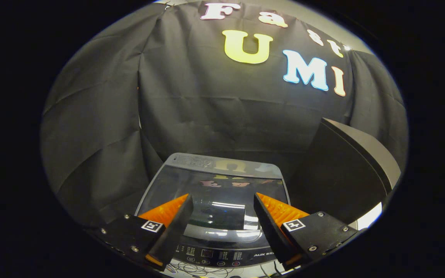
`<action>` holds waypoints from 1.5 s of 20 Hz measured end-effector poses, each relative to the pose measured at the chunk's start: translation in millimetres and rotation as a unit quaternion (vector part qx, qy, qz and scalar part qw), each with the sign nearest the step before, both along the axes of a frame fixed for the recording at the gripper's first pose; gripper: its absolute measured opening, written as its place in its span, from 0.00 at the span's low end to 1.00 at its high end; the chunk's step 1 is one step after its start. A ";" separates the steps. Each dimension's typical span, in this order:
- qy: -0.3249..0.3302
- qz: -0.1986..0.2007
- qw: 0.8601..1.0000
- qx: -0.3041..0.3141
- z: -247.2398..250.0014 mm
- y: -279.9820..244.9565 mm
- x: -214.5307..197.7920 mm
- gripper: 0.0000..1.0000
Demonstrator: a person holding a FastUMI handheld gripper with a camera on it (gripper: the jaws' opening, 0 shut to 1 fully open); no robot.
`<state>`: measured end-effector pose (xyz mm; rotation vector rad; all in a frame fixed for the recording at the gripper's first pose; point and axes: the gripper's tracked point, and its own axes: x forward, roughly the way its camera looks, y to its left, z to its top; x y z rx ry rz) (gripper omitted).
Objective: Put the clothes into the washing machine and then close the washing machine lid.
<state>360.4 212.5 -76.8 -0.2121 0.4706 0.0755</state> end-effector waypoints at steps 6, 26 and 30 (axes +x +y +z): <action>-0.051 0.025 0.998 0.016 44.3 -37.3 -74.5 0.97; -0.198 0.043 0.978 0.038 163.1 -248.2 -349.5 0.96; -0.251 -0.002 0.966 0.056 178.2 -276.3 -404.5 0.96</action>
